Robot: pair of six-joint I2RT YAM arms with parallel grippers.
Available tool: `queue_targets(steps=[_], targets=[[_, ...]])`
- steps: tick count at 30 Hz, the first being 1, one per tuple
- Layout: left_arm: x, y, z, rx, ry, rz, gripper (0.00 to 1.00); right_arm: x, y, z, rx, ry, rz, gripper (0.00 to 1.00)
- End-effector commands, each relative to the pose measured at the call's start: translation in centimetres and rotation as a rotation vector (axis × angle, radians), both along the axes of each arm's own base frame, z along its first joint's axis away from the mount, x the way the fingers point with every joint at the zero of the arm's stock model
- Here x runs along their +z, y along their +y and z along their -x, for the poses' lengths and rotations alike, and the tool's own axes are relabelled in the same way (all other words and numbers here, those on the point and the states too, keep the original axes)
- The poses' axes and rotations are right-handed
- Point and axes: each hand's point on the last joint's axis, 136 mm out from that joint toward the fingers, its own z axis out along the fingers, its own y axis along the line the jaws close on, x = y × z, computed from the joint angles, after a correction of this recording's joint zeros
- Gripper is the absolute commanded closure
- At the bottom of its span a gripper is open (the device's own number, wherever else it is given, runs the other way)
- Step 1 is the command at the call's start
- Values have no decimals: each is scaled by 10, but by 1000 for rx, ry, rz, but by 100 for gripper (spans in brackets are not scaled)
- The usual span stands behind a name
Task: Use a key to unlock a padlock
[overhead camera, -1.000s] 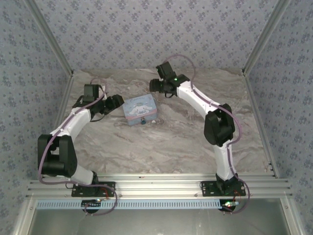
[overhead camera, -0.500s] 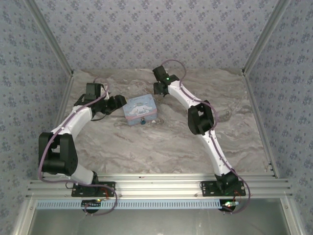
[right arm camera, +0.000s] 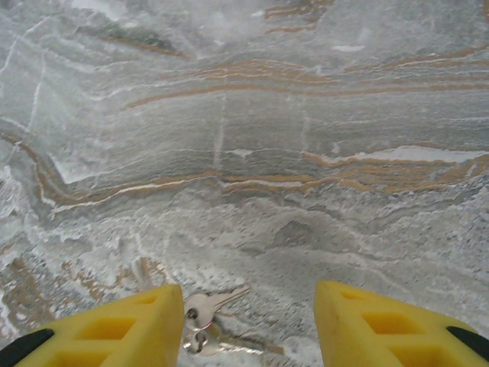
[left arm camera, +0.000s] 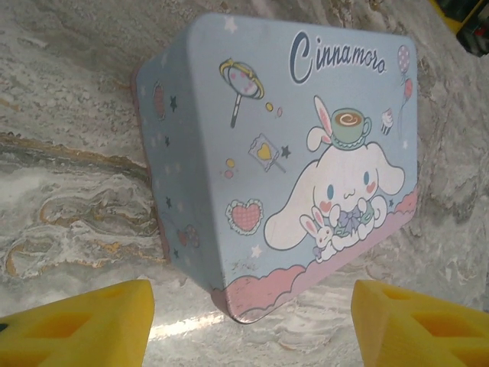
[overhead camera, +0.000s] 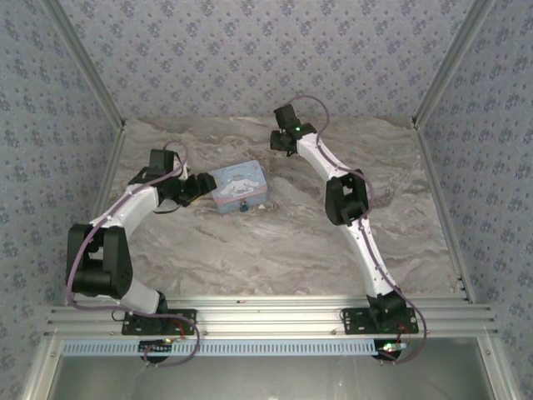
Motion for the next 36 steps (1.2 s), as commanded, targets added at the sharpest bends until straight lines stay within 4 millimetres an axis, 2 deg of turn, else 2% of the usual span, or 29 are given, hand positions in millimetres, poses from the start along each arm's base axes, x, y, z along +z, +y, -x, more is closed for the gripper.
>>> queue_targets(steps=[1, 5, 9, 14, 21, 27, 30, 32, 36], targets=[[12, -1, 8, -26, -34, 3, 31, 2, 15, -1, 32, -11, -31, 50], [14, -3, 8, -23, -36, 20, 31, 0, 28, 4, 75, -18, -9, 49], [15, -3, 12, -26, -34, 22, 31, -17, 36, 12, 100, 13, 8, 51], [16, -1, 16, -30, -36, 9, 31, -18, 27, 7, 61, 13, 24, 55], [13, -1, 19, -27, -28, 8, 31, -31, 28, 21, 64, 82, 18, 67], [17, 0, 23, -29, -37, 7, 31, -44, 23, 37, 71, 156, 47, 86], [18, 0, 26, -29, -39, 4, 31, -39, 20, 44, 69, 169, 53, 94], [20, 1, 28, -29, -42, 3, 31, -28, 16, 48, 70, 162, 56, 97], [20, 2, 35, -33, -42, 0, 31, -10, 8, 59, 82, 162, 59, 100]])
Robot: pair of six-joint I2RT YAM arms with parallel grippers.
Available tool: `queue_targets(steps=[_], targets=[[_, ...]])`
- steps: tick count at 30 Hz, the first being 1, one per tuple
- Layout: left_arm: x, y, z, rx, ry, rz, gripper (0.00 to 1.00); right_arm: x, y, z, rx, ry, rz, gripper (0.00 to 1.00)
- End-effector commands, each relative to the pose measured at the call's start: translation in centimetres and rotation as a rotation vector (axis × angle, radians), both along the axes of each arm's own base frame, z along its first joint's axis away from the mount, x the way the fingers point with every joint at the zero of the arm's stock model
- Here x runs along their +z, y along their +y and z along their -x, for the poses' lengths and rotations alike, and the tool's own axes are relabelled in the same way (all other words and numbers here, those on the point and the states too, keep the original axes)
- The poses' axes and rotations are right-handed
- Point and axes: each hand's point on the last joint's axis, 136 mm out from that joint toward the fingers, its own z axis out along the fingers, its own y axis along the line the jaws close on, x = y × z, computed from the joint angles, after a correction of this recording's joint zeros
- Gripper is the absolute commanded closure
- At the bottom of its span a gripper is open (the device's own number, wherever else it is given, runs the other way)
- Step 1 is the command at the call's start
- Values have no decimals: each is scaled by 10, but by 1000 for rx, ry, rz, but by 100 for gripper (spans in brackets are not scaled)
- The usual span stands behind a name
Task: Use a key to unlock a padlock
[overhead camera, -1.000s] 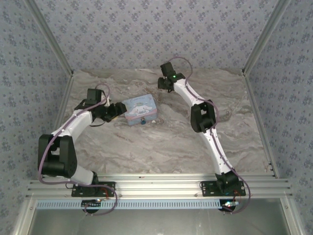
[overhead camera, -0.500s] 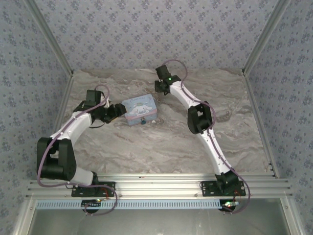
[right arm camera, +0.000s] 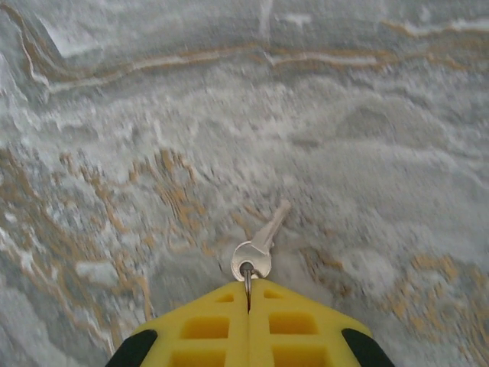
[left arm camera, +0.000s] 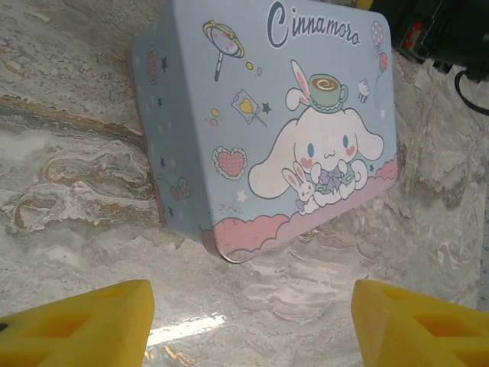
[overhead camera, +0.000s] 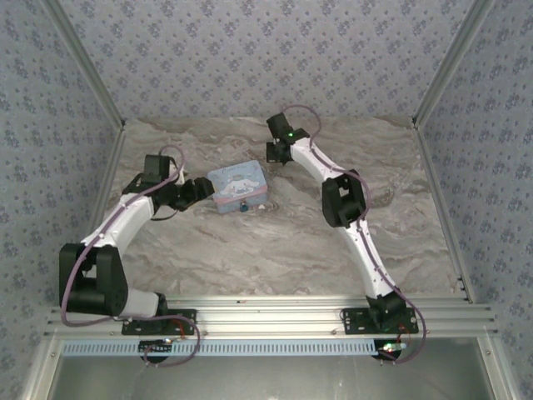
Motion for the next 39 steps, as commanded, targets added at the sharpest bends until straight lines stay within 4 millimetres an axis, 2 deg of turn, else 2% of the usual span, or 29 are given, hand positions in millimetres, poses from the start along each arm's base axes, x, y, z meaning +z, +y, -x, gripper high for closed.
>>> queue_targets(steps=[1, 6, 13, 18, 20, 21, 23, 26, 29, 33, 36, 39], targets=[[3, -1, 14, -28, -4, -3, 31, 23, -10, 22, 24, 34, 19, 100], [3, -1, 29, -40, -8, 8, 31, 37, -29, 63, 61, 68, 51, 100], [1, -21, 57, -107, -26, 47, 33, 38, -57, 152, 97, 89, 90, 100], [-10, -45, 69, -158, -24, 26, 34, 34, -50, 214, 151, 107, 112, 100], [-14, -57, 72, -180, -20, 17, 35, 32, -39, 237, 186, 116, 113, 100], [-16, -61, 74, -189, -20, 12, 35, 31, -34, 247, 201, 120, 112, 97], [-20, -71, 76, -206, -19, -3, 35, 24, -28, 271, 221, 146, 113, 83], [-27, -81, 79, -219, -15, -23, 35, 29, -17, 292, 244, 146, 93, 64], [-34, -87, 82, -229, -7, -36, 35, 39, -16, 303, 224, 140, 54, 57], [-42, -96, 85, -248, -9, -67, 37, 49, -26, 310, 145, 127, -4, 56], [-49, -106, 86, -270, -10, -90, 42, 43, -43, 312, 49, 138, -9, 57], [-58, -116, 87, -291, -6, -114, 47, 34, -44, 314, 52, 147, 10, 60]])
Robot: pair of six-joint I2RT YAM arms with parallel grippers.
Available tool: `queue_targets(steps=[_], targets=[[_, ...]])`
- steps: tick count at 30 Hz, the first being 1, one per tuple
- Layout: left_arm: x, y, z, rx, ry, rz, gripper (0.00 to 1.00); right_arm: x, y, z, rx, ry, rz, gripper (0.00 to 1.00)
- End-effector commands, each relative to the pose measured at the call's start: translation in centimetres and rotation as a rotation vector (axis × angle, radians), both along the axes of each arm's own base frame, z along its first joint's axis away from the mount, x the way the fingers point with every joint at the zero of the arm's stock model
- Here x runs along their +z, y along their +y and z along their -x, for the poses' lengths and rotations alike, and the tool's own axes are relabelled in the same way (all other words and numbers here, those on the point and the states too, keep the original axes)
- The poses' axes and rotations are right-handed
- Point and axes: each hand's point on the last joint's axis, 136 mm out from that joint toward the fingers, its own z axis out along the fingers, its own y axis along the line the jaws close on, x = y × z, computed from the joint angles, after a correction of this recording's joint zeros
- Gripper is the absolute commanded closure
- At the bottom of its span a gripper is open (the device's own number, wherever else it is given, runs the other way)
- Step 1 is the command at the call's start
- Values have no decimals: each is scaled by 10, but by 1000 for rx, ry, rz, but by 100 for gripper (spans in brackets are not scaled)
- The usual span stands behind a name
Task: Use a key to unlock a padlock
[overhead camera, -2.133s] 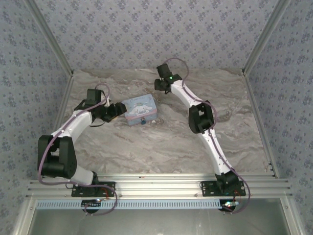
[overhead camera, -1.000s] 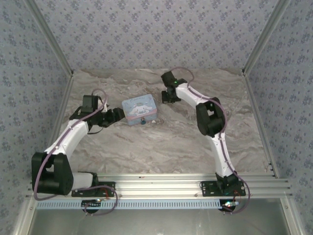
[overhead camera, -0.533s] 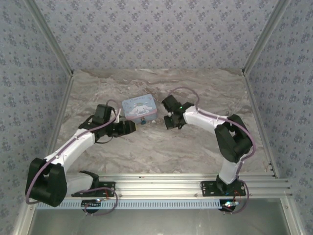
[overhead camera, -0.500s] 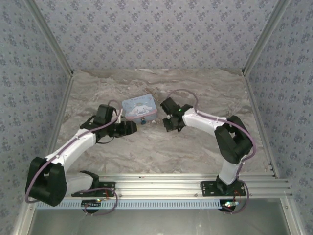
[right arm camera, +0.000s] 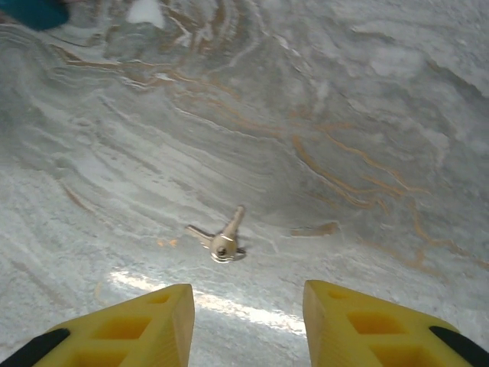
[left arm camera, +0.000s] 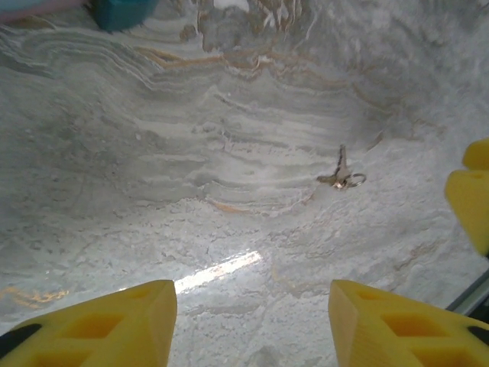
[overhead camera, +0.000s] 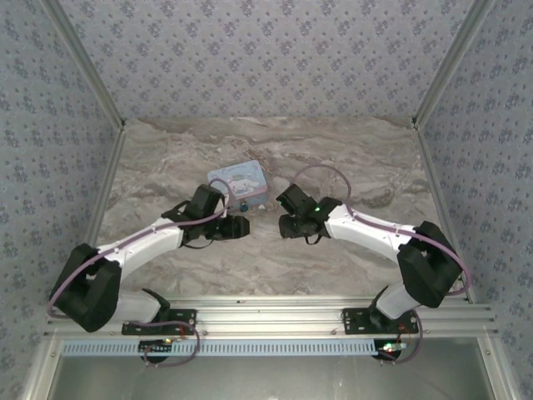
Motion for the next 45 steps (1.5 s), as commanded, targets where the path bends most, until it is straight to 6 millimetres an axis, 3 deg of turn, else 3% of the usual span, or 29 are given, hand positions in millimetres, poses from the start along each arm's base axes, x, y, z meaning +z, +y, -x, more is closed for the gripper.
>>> queue_targets(steps=[1, 6, 8, 14, 25, 31, 38, 41, 45], targets=[[-4, -9, -8, 3, -31, -23, 49, -15, -8, 6, -49, 31, 38, 61], [-10, -17, -7, 23, -16, -20, 56, -31, -1, 13, 2, 78, 85, 64], [-9, -17, -8, 35, -36, -33, 58, -36, 5, 7, -12, 93, 64, 66], [-19, -7, -10, 56, -53, -90, 59, -52, 22, -2, -1, 117, 72, 68], [-31, 7, 5, 43, -23, -144, 57, -81, 33, 5, 26, 197, 103, 72], [-29, 6, 2, 40, -27, -150, 56, -73, 34, 9, 39, 178, 105, 88], [-31, 5, 0, 42, -23, -153, 56, -30, 32, 3, -2, 85, 14, 92], [-32, 4, 0, 39, -19, -151, 55, -21, 34, 2, 11, 66, -4, 89], [-33, 3, 1, 37, -13, -152, 55, -28, 39, 4, 27, 91, -2, 74]])
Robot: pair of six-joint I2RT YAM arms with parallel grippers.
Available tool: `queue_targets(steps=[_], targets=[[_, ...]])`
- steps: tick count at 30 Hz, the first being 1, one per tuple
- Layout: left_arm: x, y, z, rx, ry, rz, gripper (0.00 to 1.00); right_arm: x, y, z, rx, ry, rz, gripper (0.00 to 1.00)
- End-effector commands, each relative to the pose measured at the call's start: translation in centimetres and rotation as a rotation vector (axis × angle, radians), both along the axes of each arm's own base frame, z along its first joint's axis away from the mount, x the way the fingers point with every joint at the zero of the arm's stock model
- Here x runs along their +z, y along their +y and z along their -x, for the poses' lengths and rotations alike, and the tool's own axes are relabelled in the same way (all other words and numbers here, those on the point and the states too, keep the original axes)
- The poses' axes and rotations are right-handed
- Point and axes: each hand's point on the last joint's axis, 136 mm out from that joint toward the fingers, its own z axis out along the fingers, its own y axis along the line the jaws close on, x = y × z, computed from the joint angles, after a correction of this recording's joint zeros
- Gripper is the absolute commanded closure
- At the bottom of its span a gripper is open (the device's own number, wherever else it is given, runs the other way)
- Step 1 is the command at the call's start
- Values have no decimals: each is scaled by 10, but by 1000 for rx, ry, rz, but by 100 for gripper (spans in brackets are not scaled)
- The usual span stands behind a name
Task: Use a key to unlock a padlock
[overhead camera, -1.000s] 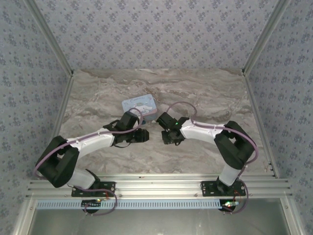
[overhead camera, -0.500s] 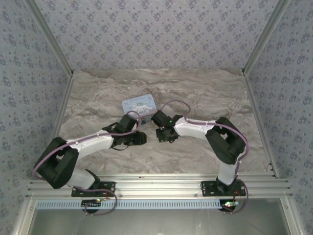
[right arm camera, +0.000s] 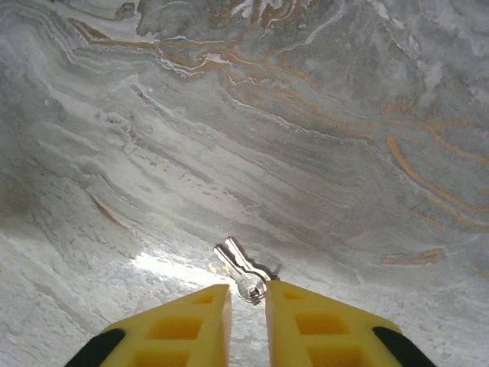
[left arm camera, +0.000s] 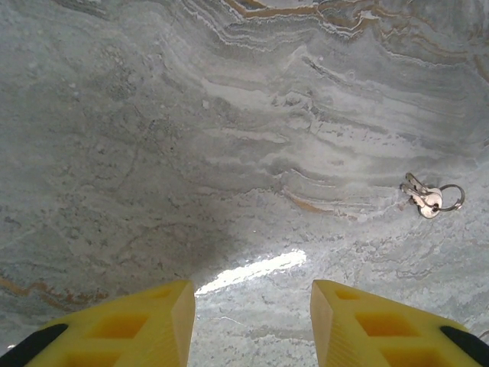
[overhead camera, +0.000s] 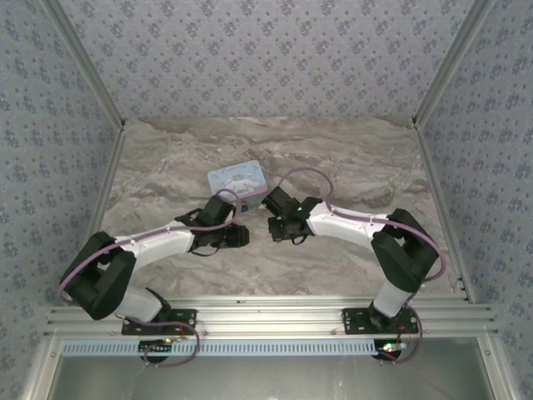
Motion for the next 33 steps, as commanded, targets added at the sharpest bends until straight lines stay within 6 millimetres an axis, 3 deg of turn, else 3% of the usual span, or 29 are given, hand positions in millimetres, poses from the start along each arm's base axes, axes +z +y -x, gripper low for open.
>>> queue_targets(steps=[1, 5, 12, 18, 26, 33], targets=[[6, -5, -4, -15, -7, -1, 55, -7, 0, 5, 31, 29, 29, 71], [5, -3, -2, -16, -3, -8, 54, -19, 8, 10, 97, 67, 62, 59], [3, -1, 0, -16, 2, -17, 54, -40, 11, 19, 168, 124, 160, 58], [2, -1, -1, -20, 3, -22, 53, -52, -3, 30, 182, 156, 252, 74], [3, -1, -2, -19, 6, -27, 52, -32, 1, 27, 183, 124, 229, 91], [18, 2, -7, 13, -19, 4, 52, -11, 5, 19, 144, 46, 73, 100]])
